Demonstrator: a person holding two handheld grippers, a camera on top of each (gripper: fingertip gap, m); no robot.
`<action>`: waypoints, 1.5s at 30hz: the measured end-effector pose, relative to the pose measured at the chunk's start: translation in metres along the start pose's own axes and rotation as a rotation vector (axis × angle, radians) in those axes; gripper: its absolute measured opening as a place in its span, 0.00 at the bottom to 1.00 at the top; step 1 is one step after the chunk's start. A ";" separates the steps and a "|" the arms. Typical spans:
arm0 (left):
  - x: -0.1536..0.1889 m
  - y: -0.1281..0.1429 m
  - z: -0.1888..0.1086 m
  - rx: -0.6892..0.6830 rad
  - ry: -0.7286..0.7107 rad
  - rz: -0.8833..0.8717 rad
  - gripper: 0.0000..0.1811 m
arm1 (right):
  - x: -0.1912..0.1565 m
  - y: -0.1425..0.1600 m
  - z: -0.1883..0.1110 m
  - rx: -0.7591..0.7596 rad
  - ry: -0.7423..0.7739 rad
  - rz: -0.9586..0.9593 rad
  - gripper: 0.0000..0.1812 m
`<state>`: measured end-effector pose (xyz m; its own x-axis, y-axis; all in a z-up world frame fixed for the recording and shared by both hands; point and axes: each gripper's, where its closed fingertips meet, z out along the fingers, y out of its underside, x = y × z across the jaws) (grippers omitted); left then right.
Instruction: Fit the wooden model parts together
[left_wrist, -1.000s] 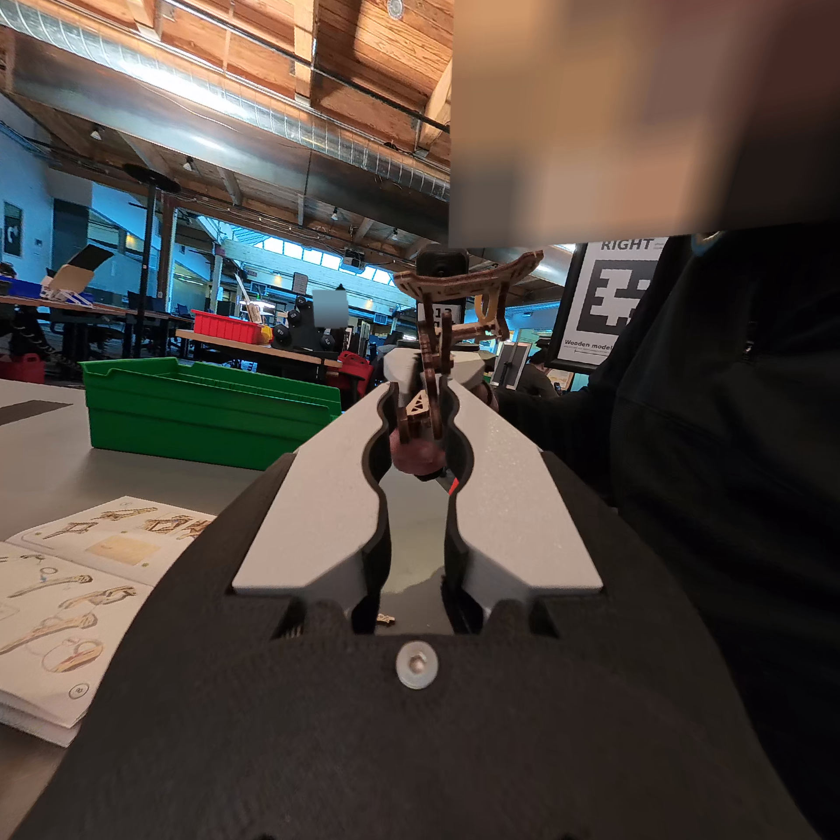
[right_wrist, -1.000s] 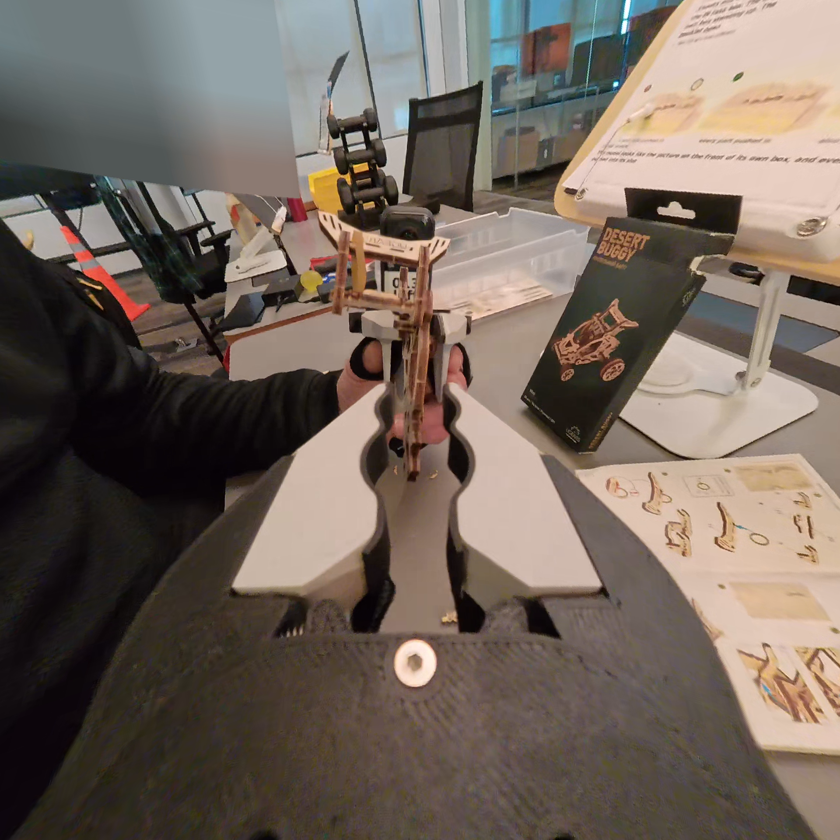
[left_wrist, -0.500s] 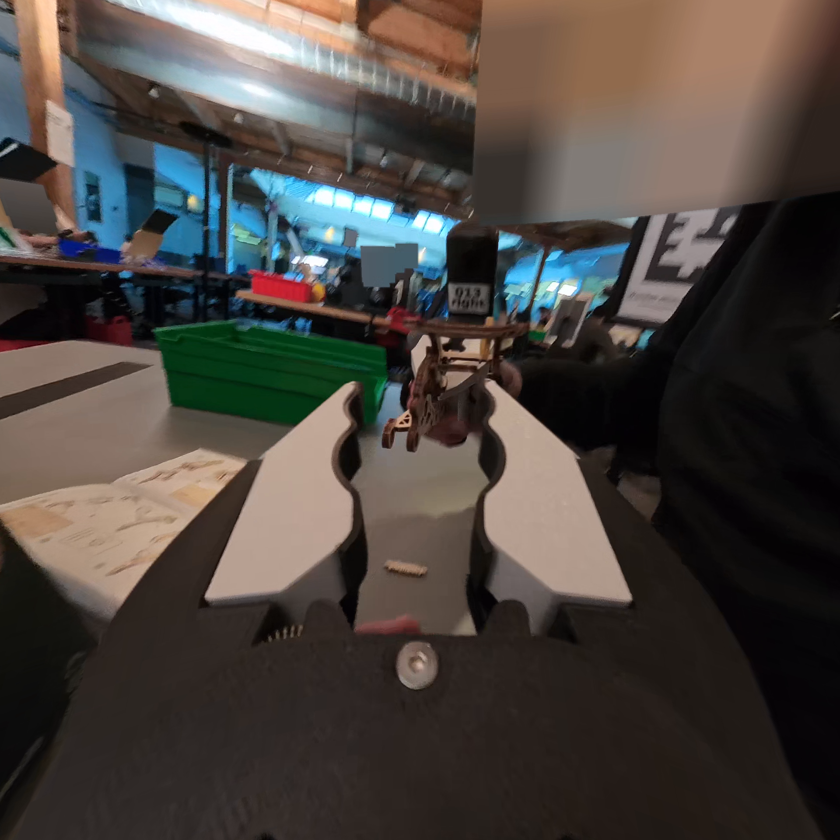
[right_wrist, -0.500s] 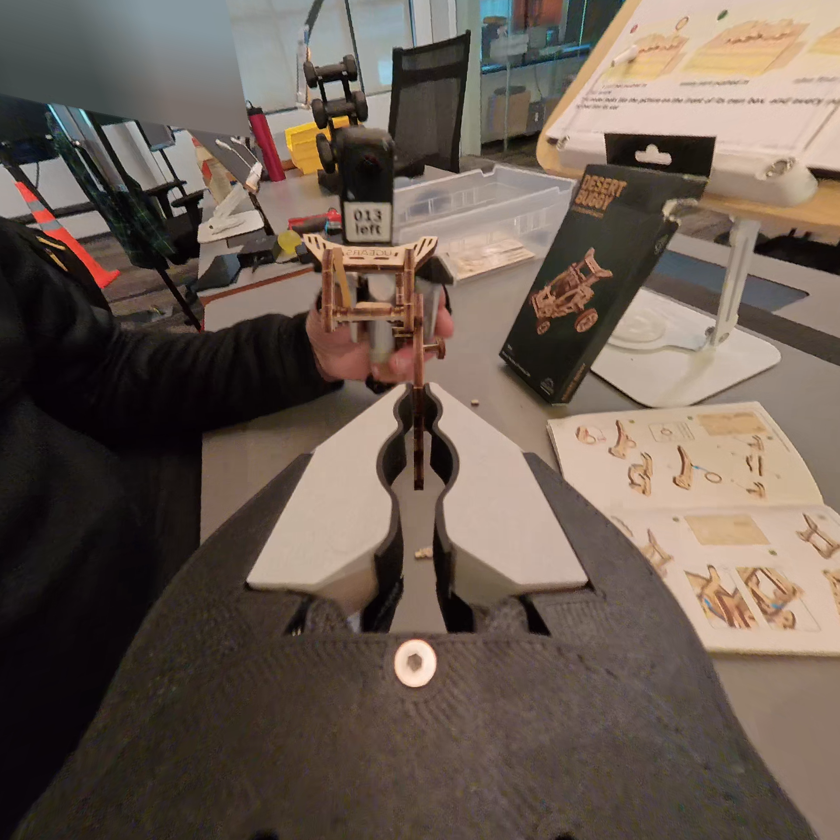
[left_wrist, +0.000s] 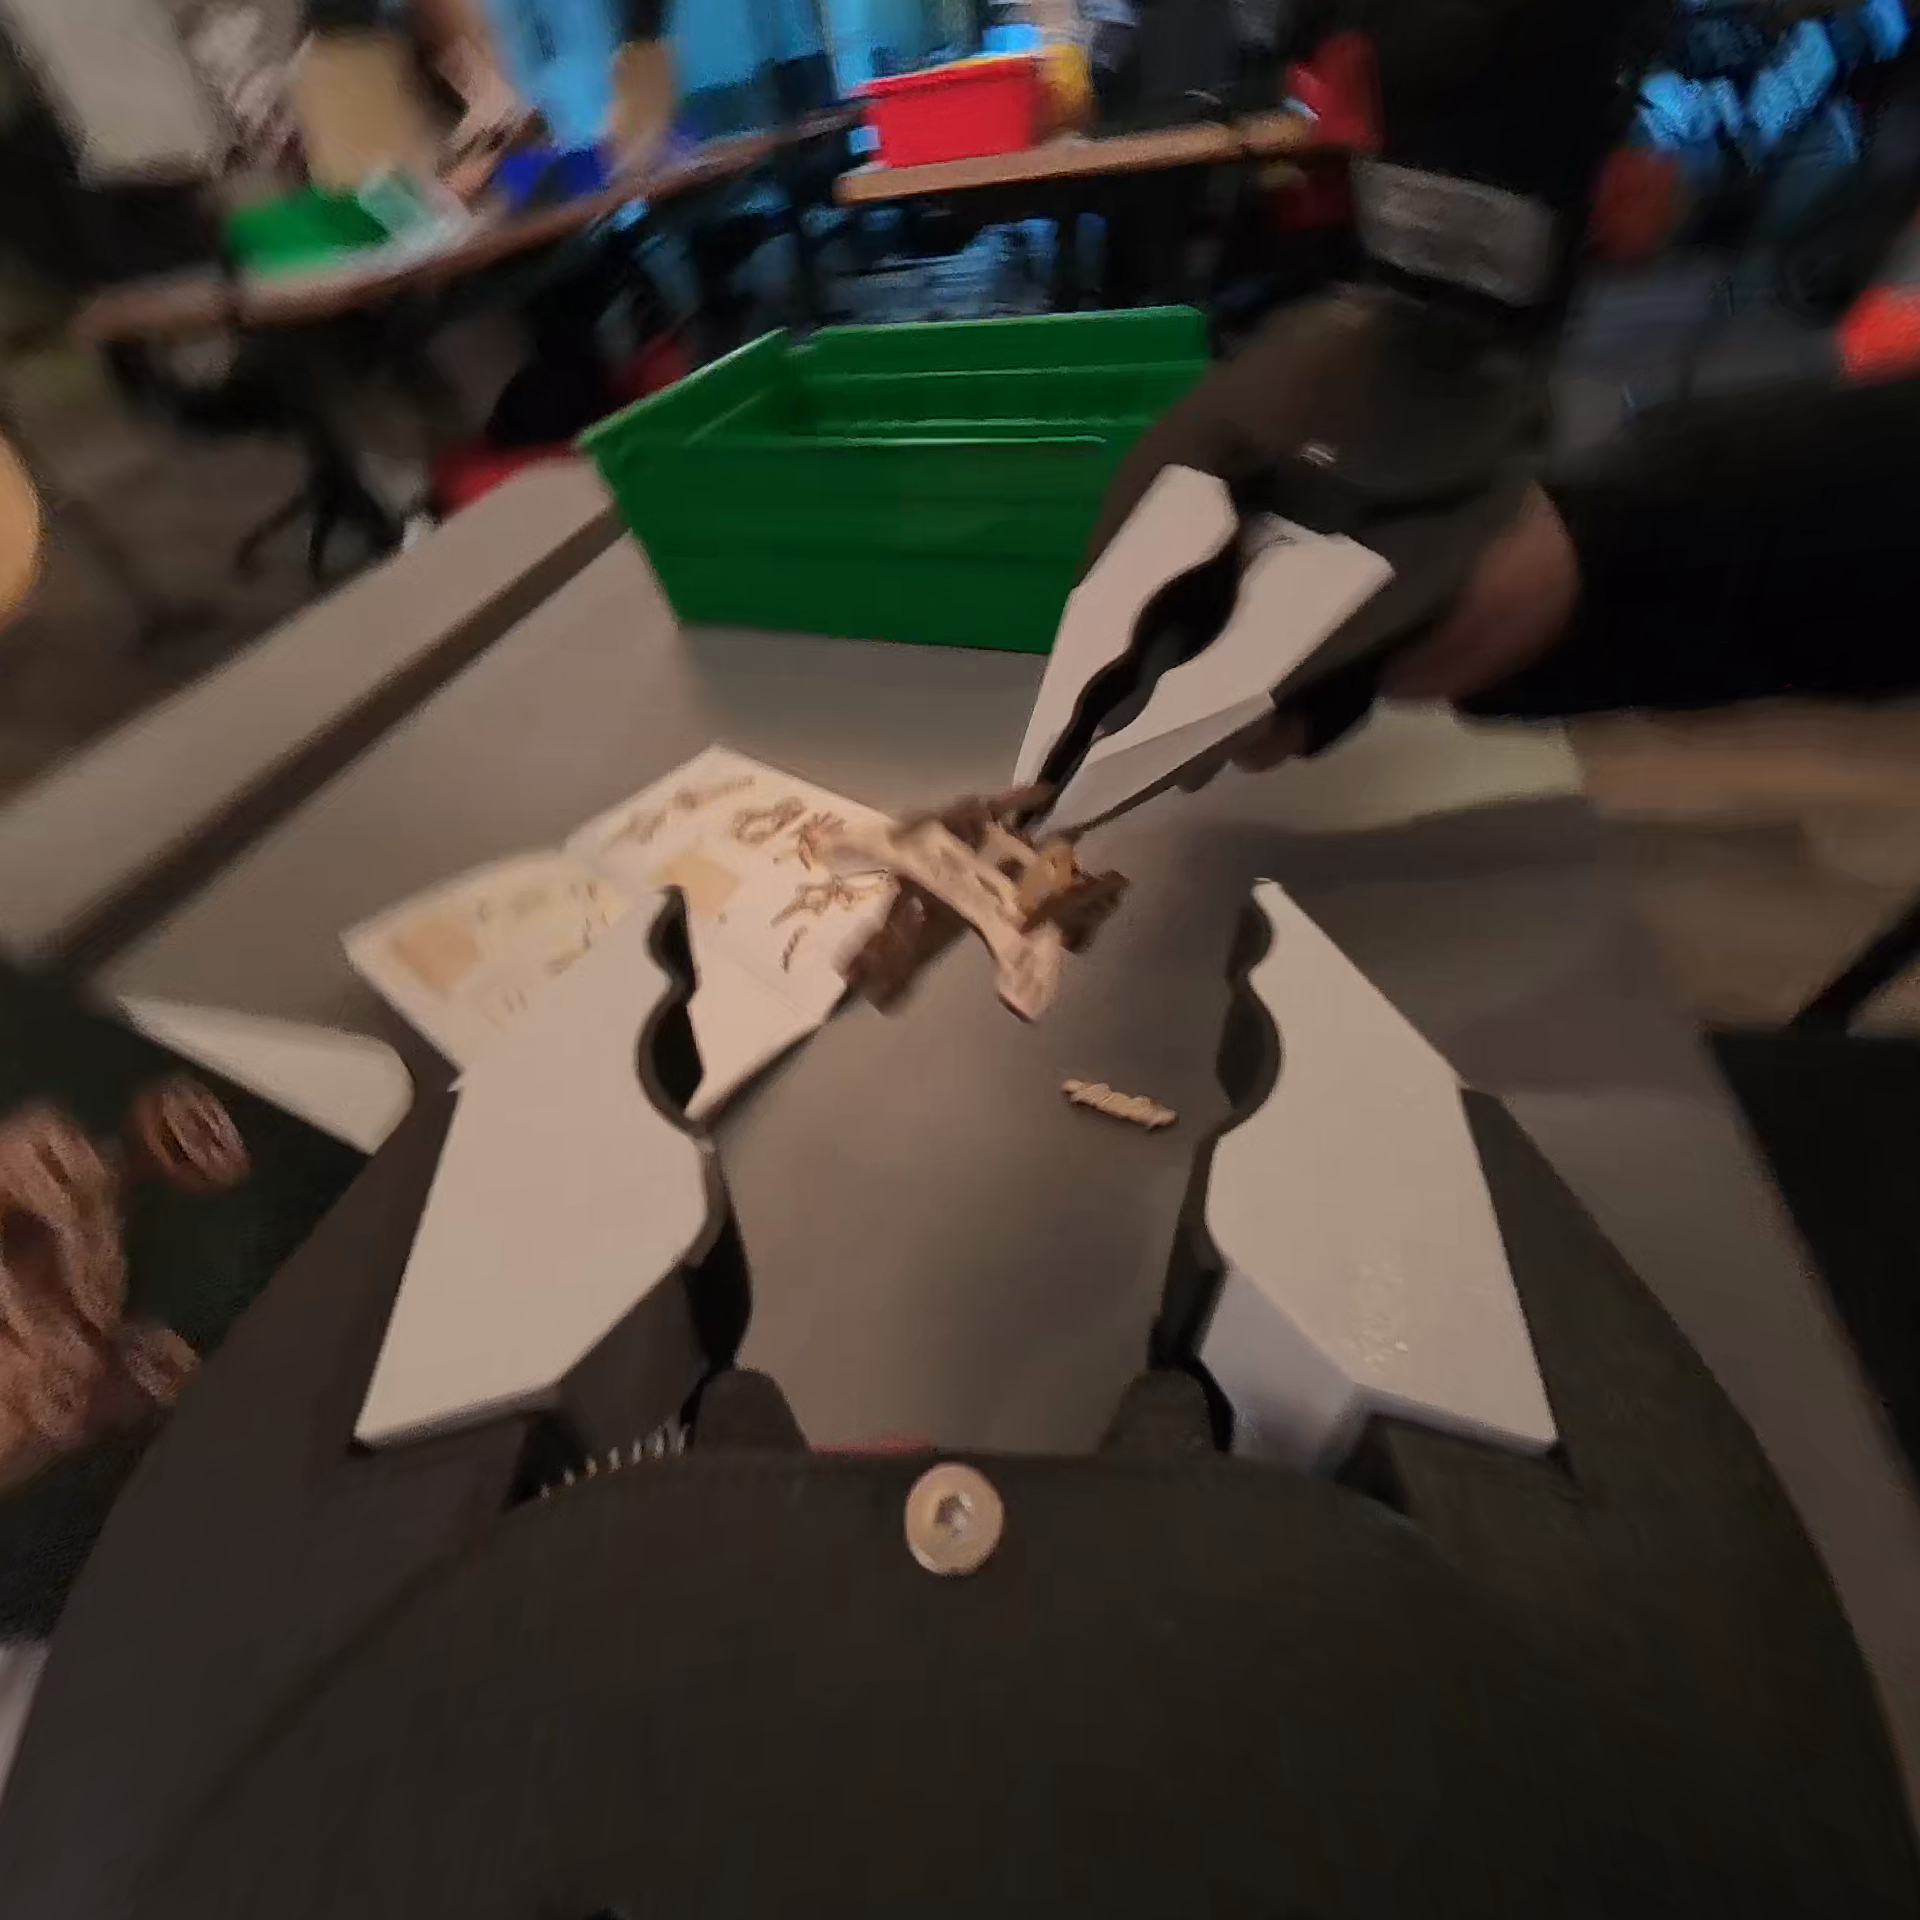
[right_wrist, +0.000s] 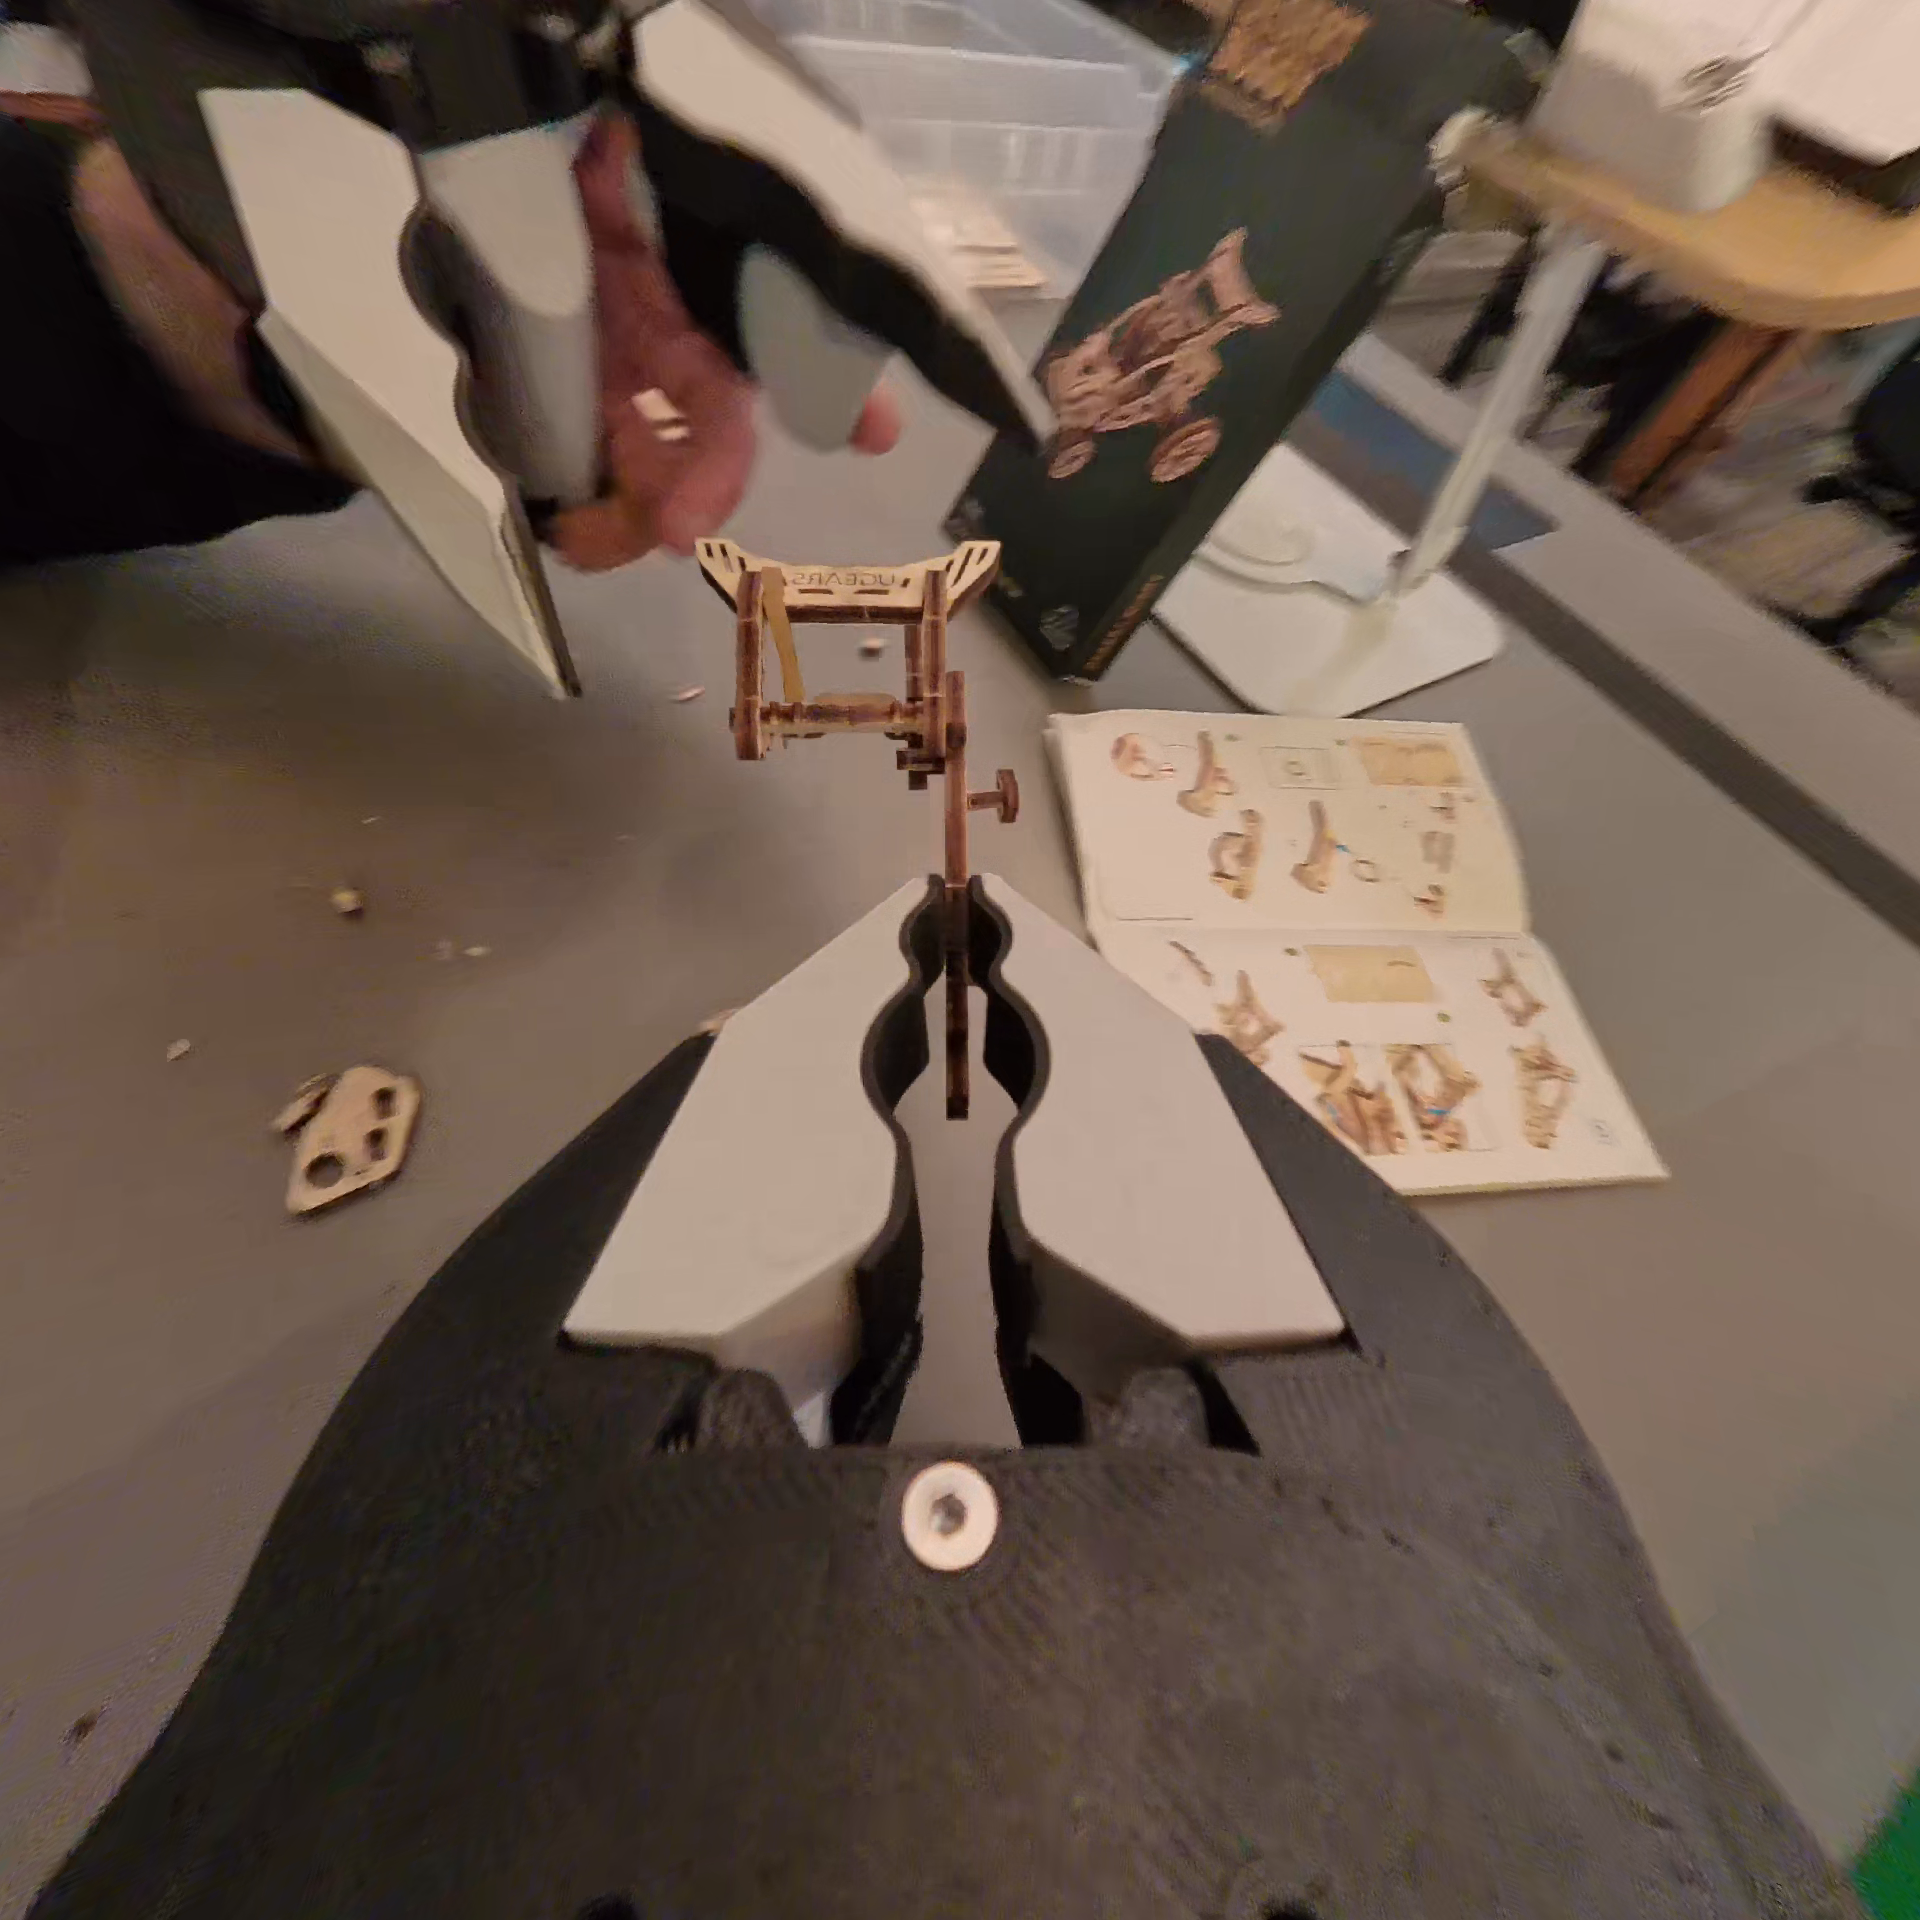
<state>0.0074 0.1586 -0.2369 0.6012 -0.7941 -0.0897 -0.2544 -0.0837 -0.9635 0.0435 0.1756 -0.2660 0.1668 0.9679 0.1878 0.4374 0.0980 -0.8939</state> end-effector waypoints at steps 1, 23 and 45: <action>-0.002 0.000 0.000 0.011 -0.026 -0.099 0.50 | 0.006 -0.003 -0.001 0.020 0.052 0.000 0.00; 0.007 -0.017 0.023 0.382 0.207 -0.893 0.09 | 0.016 -0.032 -0.005 0.113 0.374 -0.294 0.02; 0.003 -0.015 0.035 0.484 0.209 -1.038 0.09 | 0.027 -0.029 0.011 0.109 0.367 -0.083 0.00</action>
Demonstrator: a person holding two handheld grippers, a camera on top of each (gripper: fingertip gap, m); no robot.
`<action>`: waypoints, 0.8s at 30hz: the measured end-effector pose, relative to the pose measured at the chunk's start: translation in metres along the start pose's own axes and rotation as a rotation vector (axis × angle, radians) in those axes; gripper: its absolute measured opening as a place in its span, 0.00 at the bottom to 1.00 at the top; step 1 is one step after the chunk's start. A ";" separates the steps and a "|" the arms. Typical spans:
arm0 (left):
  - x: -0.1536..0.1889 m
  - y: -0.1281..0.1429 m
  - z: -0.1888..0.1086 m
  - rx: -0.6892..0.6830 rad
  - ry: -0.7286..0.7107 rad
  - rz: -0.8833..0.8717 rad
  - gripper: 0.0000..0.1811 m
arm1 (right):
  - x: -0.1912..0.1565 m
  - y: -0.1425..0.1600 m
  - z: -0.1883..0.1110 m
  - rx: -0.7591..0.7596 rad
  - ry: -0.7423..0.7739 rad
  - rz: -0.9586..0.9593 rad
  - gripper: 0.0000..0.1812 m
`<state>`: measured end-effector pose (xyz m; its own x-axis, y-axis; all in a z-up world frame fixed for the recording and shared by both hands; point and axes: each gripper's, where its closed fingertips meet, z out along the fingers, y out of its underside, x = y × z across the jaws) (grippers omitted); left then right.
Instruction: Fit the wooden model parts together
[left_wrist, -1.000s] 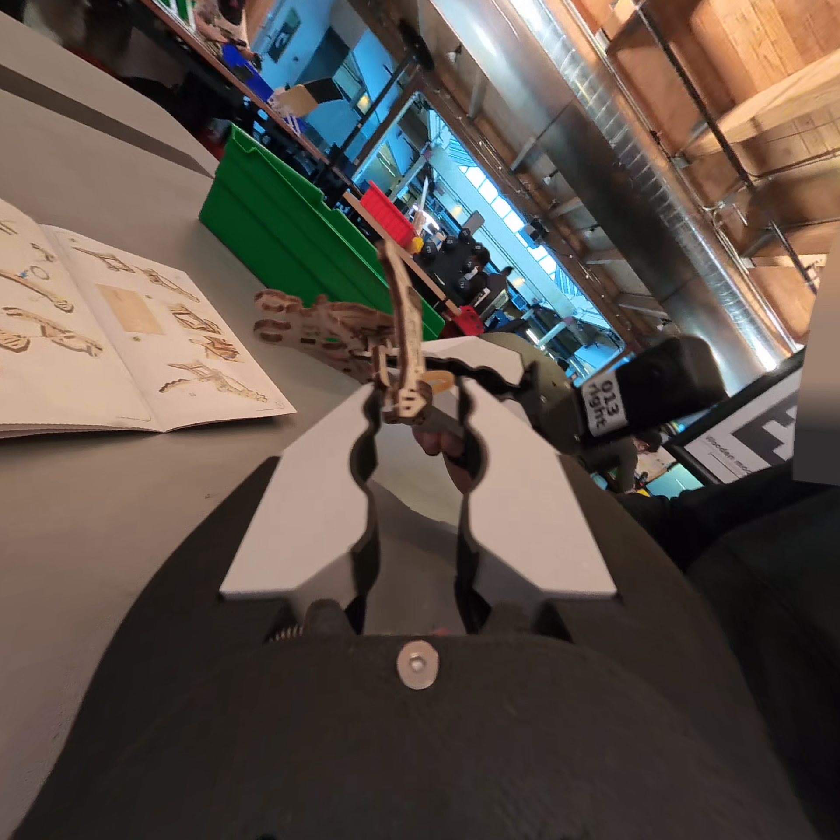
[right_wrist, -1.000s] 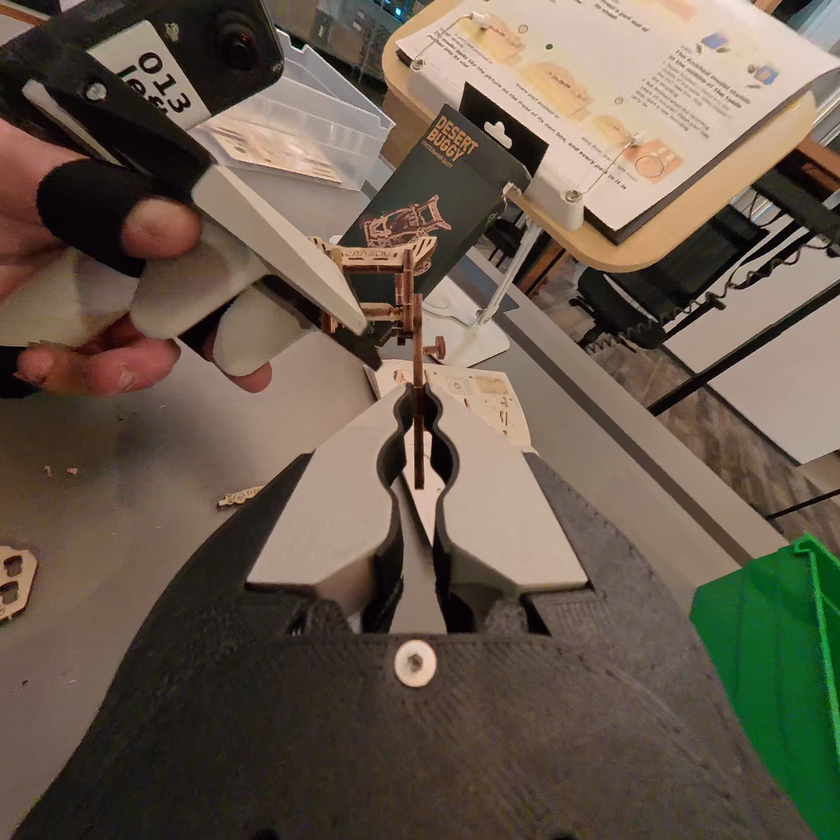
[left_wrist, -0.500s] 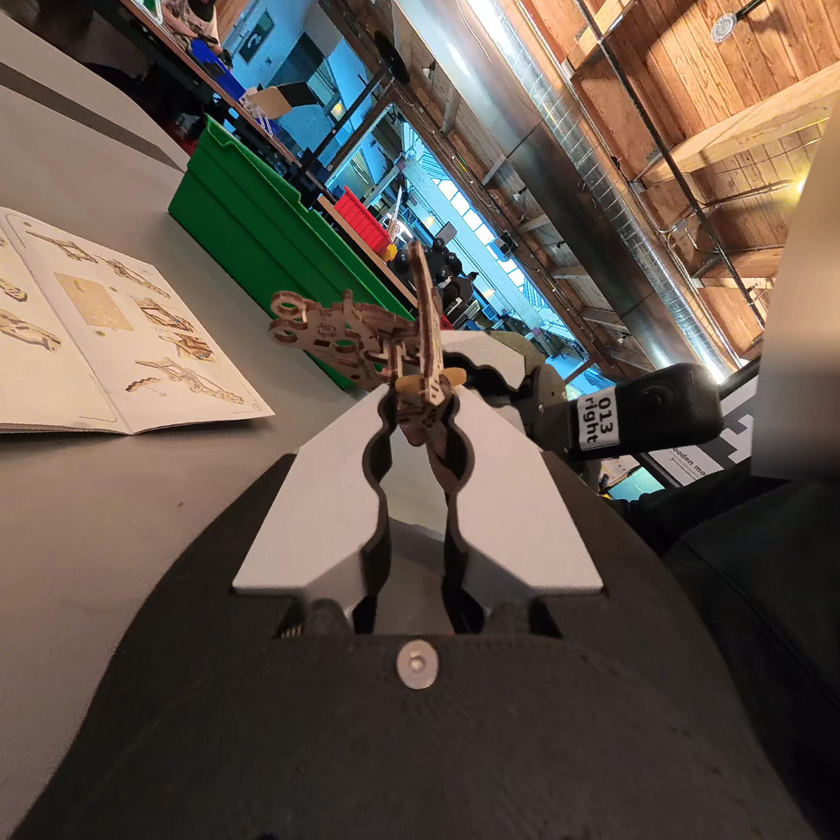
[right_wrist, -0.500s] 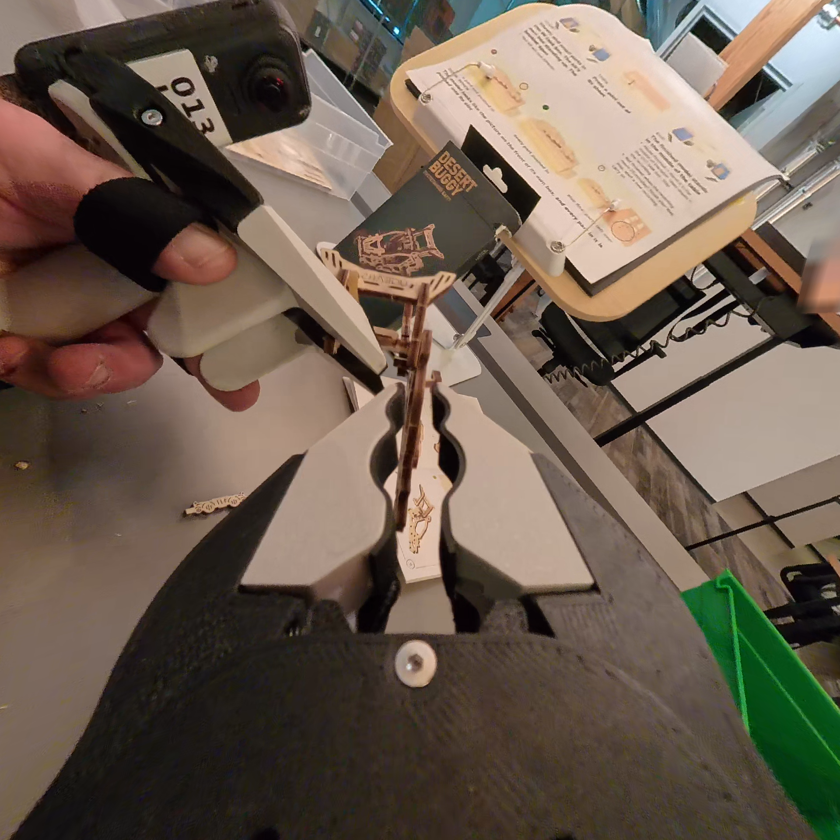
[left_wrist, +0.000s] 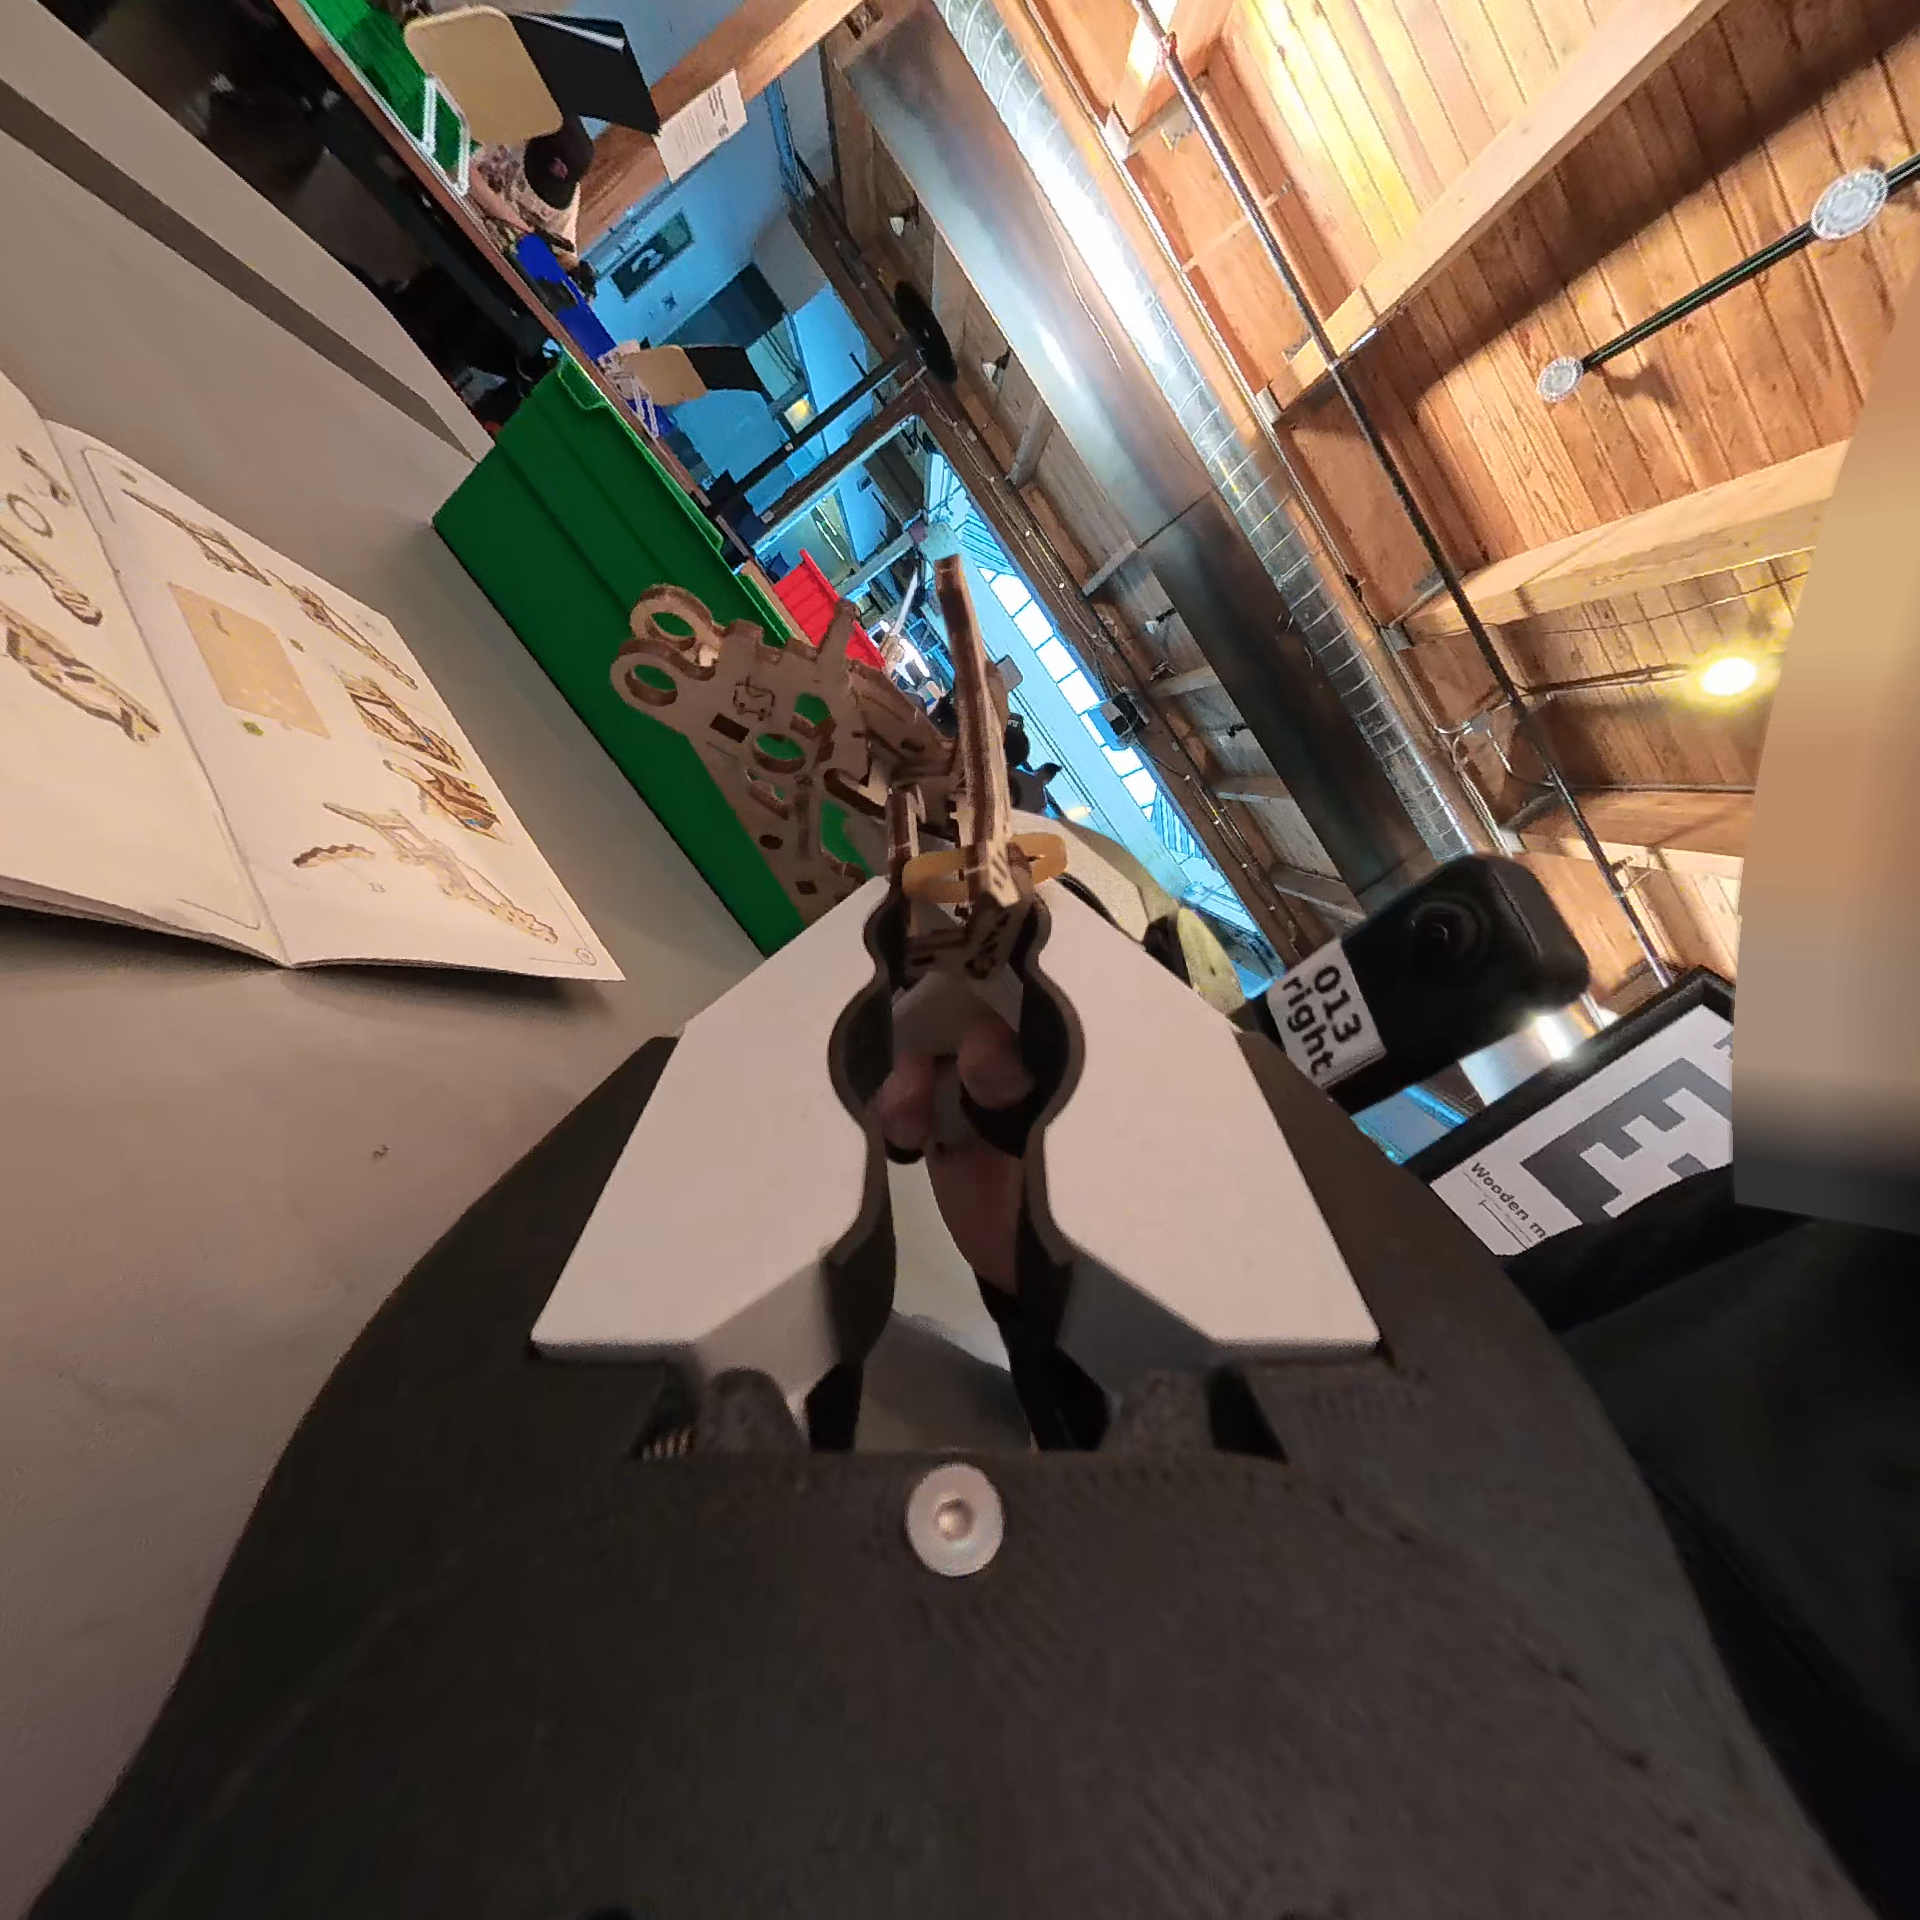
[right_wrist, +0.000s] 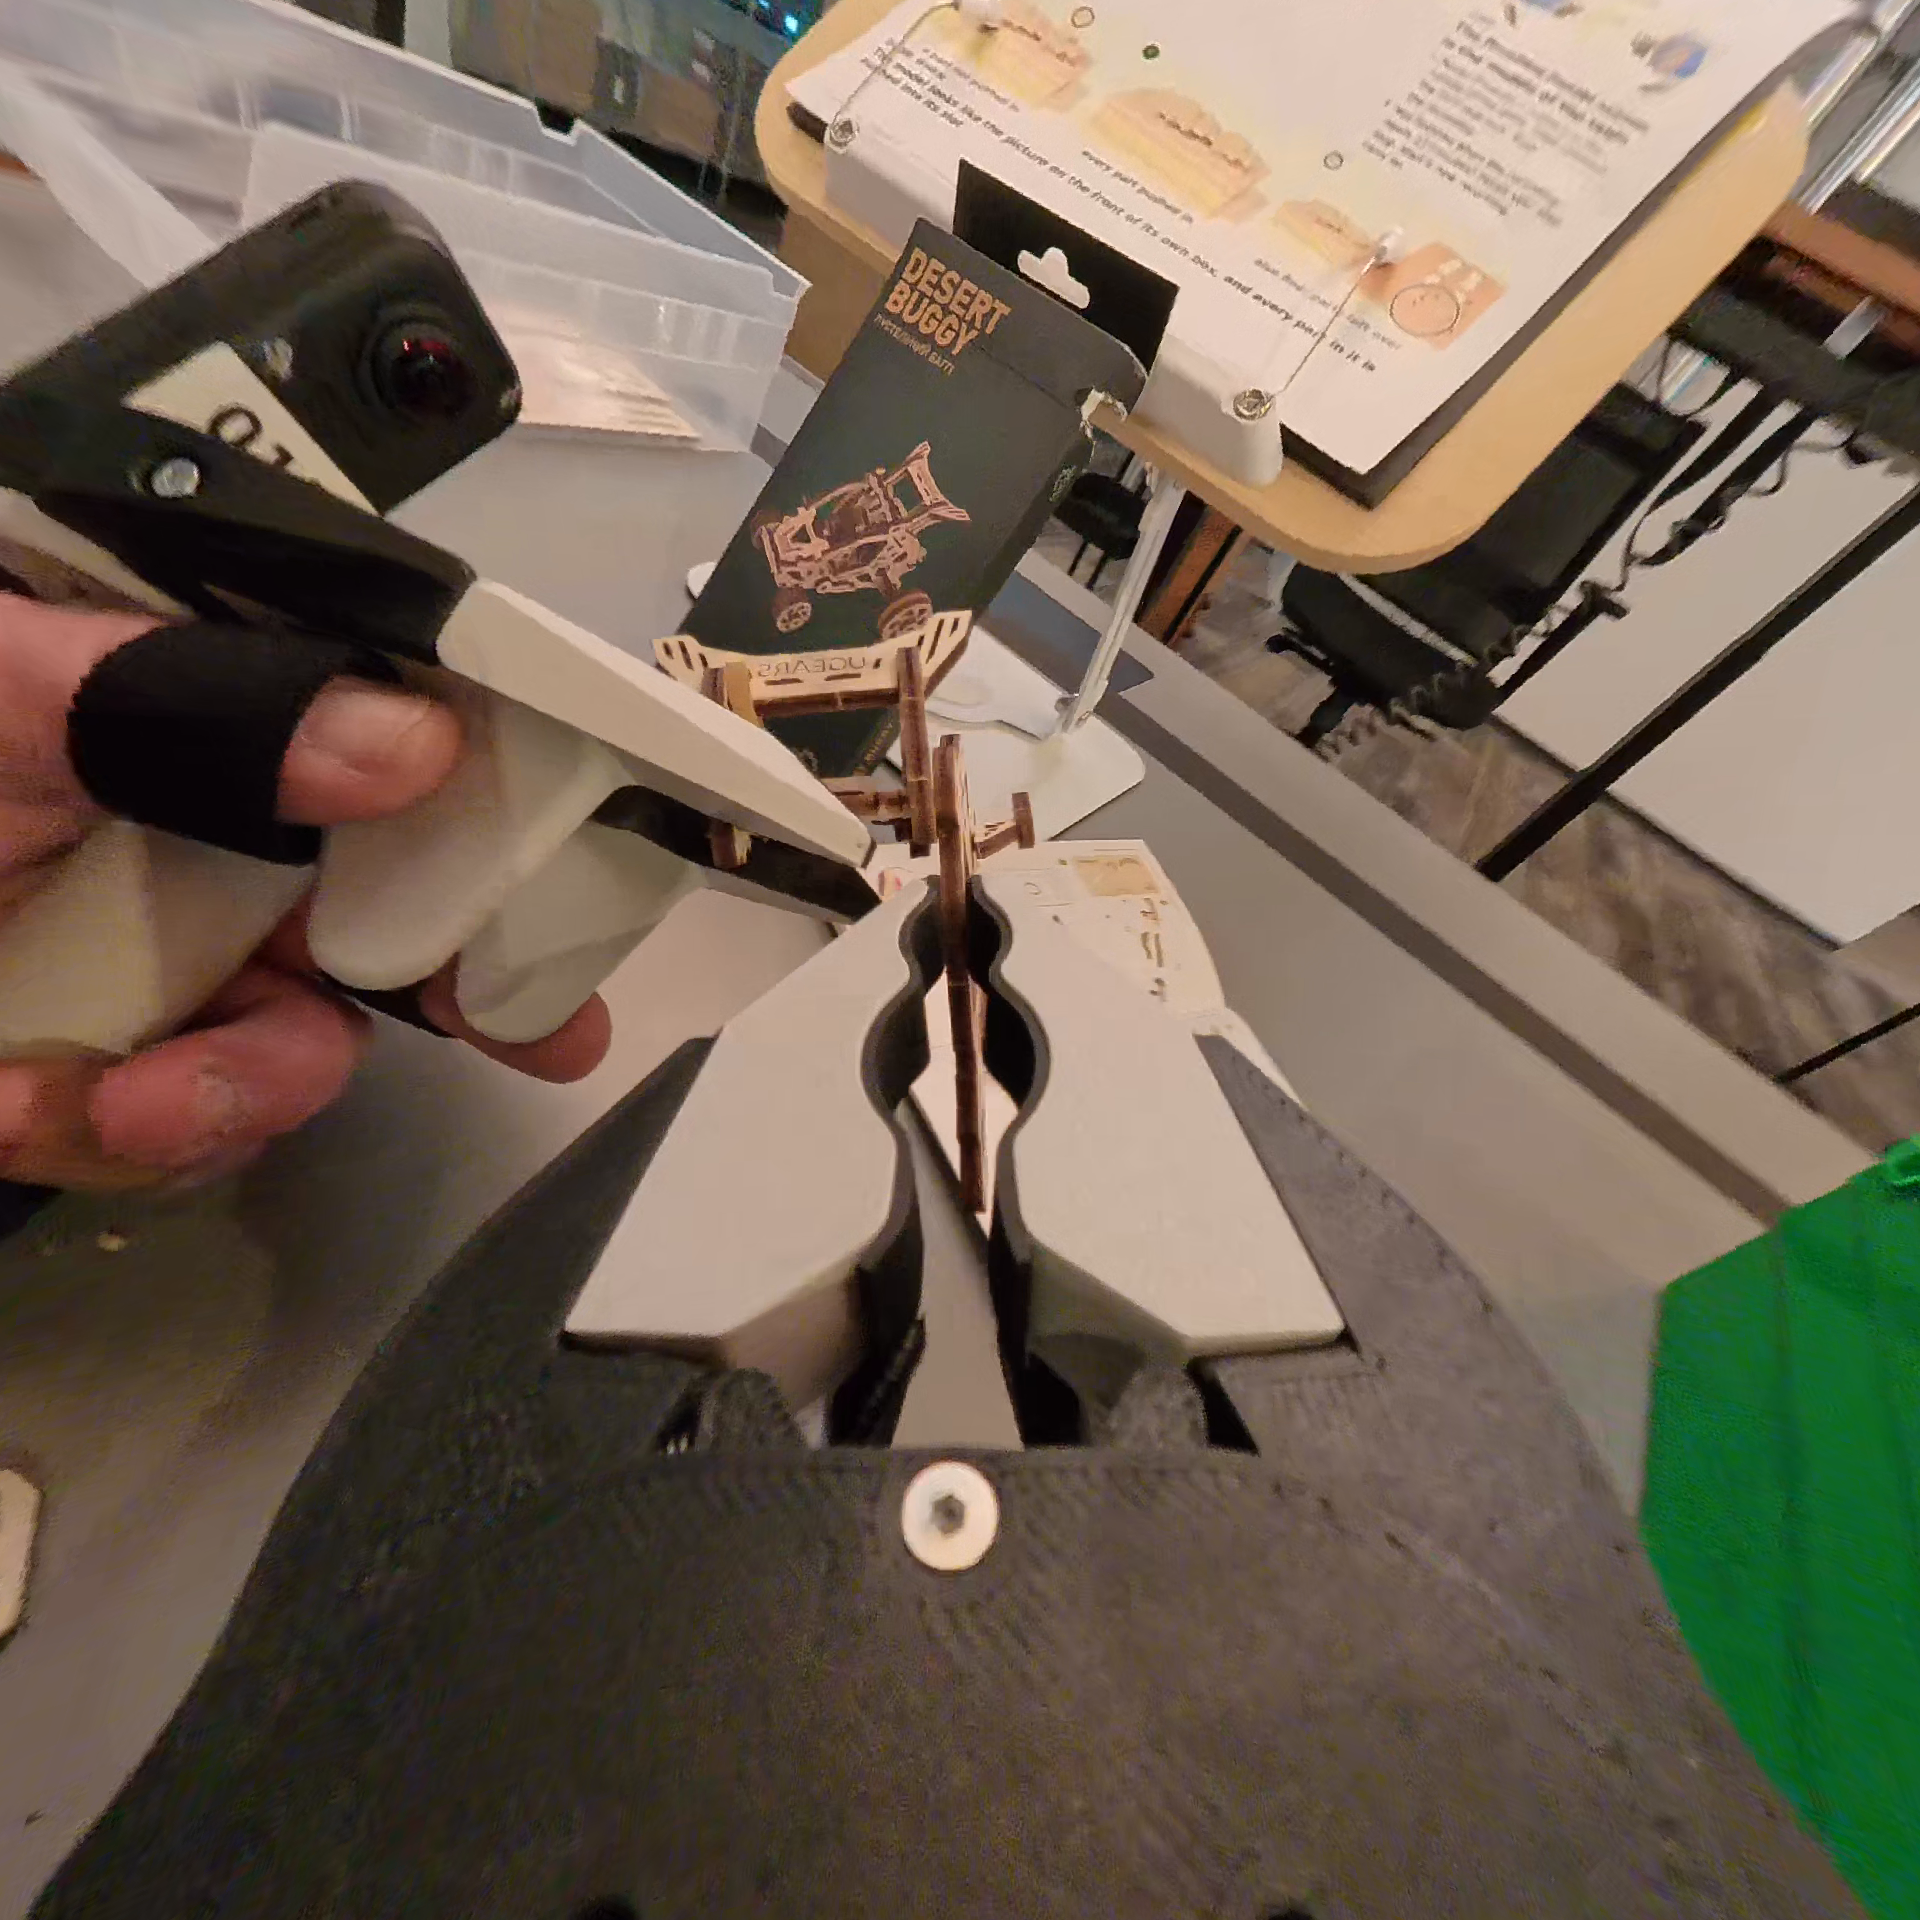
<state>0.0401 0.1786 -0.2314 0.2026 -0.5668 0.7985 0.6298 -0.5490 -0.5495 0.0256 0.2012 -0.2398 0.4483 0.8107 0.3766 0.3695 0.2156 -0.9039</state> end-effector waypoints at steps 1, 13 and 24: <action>0.000 -0.001 0.000 0.002 -0.001 0.006 0.09 | 0.000 0.000 0.001 0.001 -0.016 0.042 0.00; 0.002 -0.003 -0.005 -0.110 0.021 0.091 0.08 | -0.006 -0.007 0.000 0.039 -0.125 0.166 0.00; -0.001 -0.009 -0.004 -0.011 0.009 0.021 0.09 | -0.002 -0.009 0.002 0.018 -0.066 0.154 0.00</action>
<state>0.0312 0.1819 -0.2277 0.2093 -0.5838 0.7845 0.6175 -0.5432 -0.5689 0.0197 0.1986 -0.2334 0.4440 0.8688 0.2193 0.2853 0.0949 -0.9537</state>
